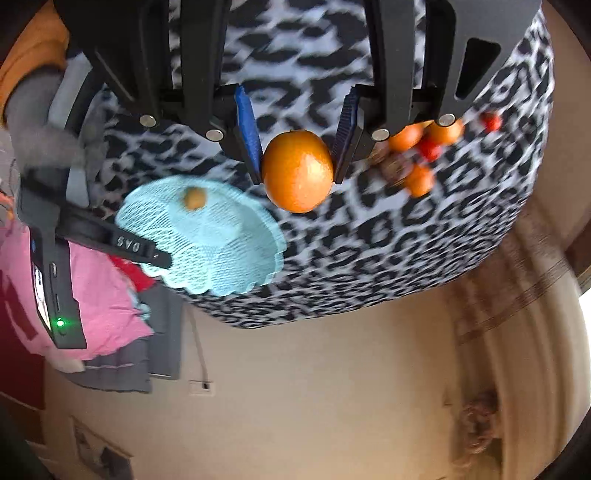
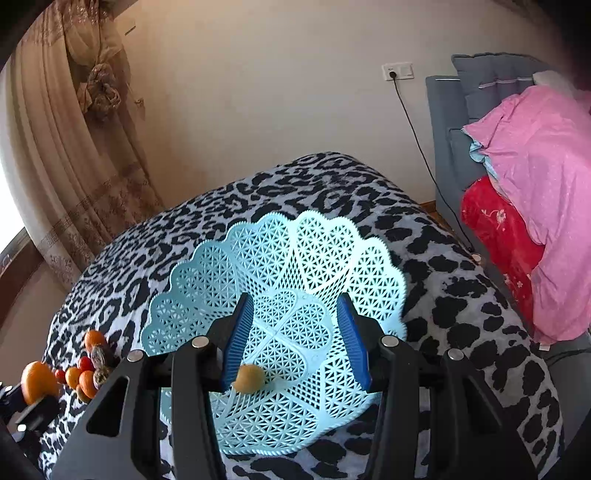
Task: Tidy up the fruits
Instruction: 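Lower the orange into the blue basket and open the left tool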
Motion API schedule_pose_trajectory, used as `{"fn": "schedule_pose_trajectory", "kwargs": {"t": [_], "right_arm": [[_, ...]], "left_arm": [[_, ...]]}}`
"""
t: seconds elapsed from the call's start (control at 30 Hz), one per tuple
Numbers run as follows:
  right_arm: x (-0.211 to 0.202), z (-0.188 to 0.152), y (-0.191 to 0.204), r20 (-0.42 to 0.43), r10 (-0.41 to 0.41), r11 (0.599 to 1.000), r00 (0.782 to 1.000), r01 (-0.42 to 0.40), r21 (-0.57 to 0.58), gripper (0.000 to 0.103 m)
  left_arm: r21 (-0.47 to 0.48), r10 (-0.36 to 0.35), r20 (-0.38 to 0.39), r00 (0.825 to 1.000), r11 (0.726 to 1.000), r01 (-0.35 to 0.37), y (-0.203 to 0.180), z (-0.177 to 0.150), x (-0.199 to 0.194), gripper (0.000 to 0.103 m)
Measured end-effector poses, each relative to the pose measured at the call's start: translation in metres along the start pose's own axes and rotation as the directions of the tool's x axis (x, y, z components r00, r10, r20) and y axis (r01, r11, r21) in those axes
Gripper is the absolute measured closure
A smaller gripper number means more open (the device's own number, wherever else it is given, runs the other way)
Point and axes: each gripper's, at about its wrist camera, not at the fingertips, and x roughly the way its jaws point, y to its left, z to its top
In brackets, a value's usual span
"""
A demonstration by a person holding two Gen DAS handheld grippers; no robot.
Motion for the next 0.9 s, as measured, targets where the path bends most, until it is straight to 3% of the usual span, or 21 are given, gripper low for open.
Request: {"fn": "schedule_pose_trajectory", "kwargs": {"t": [0.23, 0.3, 0.43, 0.47, 0.57, 0.7, 0.9], "right_arm": [[-0.011, 0.009, -0.011, 0.037, -0.001, 0.999, 0.999, 0.000, 0.039, 0.054], [-0.013, 0.010, -0.013, 0.043, -0.002, 0.999, 0.999, 0.000, 0.047, 0.048], [-0.018, 0.012, -0.014, 0.064, -0.006, 0.999, 0.998, 0.002, 0.053, 0.046], [-0.019, 0.013, -0.014, 0.067, -0.005, 0.998, 0.998, 0.001, 0.056, 0.045], [-0.021, 0.015, -0.017, 0.074, -0.003, 0.998, 0.997, -0.003, 0.069, 0.044], [-0.023, 0.015, -0.020, 0.084, 0.000, 0.996, 0.996, -0.008, 0.087, 0.038], [-0.026, 0.015, -0.017, 0.092, 0.016, 0.996, 0.996, -0.024, 0.083, 0.034]], "left_arm": [[0.014, -0.117, -0.057, 0.991, 0.993, 0.118, -0.039, 0.026, 0.052, 0.065], [-0.002, -0.134, -0.079, 0.988, 0.991, 0.134, -0.042, 0.029, 0.063, 0.065], [-0.023, -0.153, -0.114, 0.982, 0.988, 0.151, -0.049, 0.032, 0.084, 0.065], [-0.025, -0.147, -0.113, 0.983, 0.989, 0.145, -0.050, 0.032, 0.087, 0.063], [-0.034, -0.138, -0.098, 0.986, 0.990, 0.136, -0.049, 0.032, 0.087, 0.039], [-0.040, -0.126, -0.074, 0.989, 0.992, 0.124, -0.042, 0.034, 0.080, 0.030], [-0.064, -0.103, -0.053, 0.993, 0.993, 0.099, -0.029, 0.034, 0.071, 0.024]]}}
